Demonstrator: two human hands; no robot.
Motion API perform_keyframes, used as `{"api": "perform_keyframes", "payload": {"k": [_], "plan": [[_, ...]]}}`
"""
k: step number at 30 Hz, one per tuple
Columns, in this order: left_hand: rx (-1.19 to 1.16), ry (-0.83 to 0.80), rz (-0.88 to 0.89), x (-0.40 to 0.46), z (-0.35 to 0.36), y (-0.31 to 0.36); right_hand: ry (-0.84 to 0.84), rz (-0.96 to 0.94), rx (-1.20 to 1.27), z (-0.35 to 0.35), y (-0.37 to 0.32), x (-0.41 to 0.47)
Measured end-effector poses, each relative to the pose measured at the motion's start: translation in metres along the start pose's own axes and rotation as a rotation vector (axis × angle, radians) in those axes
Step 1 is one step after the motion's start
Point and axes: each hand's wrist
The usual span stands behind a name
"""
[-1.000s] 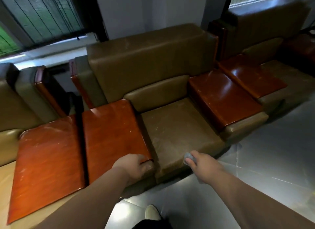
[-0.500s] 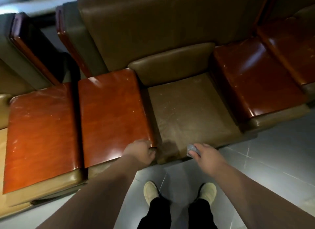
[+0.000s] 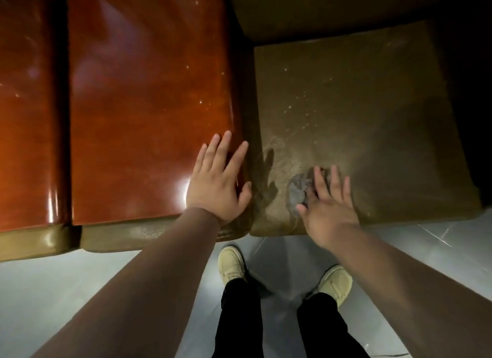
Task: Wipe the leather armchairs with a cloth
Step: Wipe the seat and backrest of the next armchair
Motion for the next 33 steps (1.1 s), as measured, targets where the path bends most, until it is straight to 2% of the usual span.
{"api": "perform_keyframes", "payload": {"k": [3, 5, 9, 10, 11, 14, 16, 17, 18, 20, 21, 22, 26, 28, 30, 31, 33], "plan": [[-0.044, 0.113, 0.042, -0.001, 0.013, -0.008, 0.077, 0.03, 0.079, 0.035, -0.027, 0.015], [-0.064, 0.143, 0.061, -0.001, 0.019, -0.009, 0.19, 0.071, 0.238, 0.047, -0.037, 0.031], [-0.066, 0.173, 0.069, 0.0, 0.027, -0.014, 0.341, 0.181, 0.358, 0.044, -0.053, 0.069], [-0.066, 0.177, 0.068, 0.002, 0.027, -0.015, 0.387, 0.133, 0.342, 0.046, -0.058, 0.07], [-0.062, 0.174, 0.065, 0.003, 0.028, -0.017, 0.427, -0.009, 0.311, 0.055, -0.065, 0.065], [-0.058, 0.178, 0.068, 0.004, 0.028, -0.019, 0.471, -0.568, 0.056, 0.094, -0.065, 0.035], [-0.053, 0.177, 0.069, 0.004, 0.027, -0.017, 0.533, -0.667, -0.06, 0.09, -0.046, 0.048], [-0.054, 0.18, 0.067, 0.004, 0.027, -0.016, 0.56, -0.597, -0.115, 0.074, -0.04, 0.062], [-0.053, 0.182, 0.067, 0.006, 0.026, -0.015, 0.546, -0.44, -0.14, 0.053, -0.036, 0.081], [-0.046, 0.167, 0.067, 0.008, 0.028, -0.013, 0.433, -0.094, 0.002, 0.009, -0.031, 0.116], [-0.041, 0.162, 0.06, 0.007, 0.029, -0.013, 0.407, -0.009, 0.084, 0.0, -0.036, 0.124], [-0.039, 0.159, 0.056, 0.006, 0.03, -0.013, 0.405, -0.013, 0.11, 0.0, -0.044, 0.123], [-0.058, 0.162, 0.066, 0.004, 0.029, -0.015, 0.475, -0.465, 0.061, 0.061, -0.069, 0.064], [-0.069, 0.169, 0.074, 0.004, 0.028, -0.016, 0.488, -0.571, 0.025, 0.064, -0.059, 0.059], [-0.076, 0.182, 0.08, 0.006, 0.028, -0.017, 0.561, -0.471, -0.11, 0.039, -0.045, 0.089], [-0.076, 0.183, 0.08, 0.006, 0.029, -0.016, 0.556, -0.326, -0.138, 0.019, -0.04, 0.11], [-0.078, 0.176, 0.076, 0.007, 0.03, -0.016, 0.427, -0.007, -0.037, -0.023, -0.034, 0.147]]}}
Point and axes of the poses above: each hand's wrist, its own x-axis towards the middle knuckle, its own z-axis out of the palm, y = z × x, and after that the axes turned 13 degrees about -x, right-handed
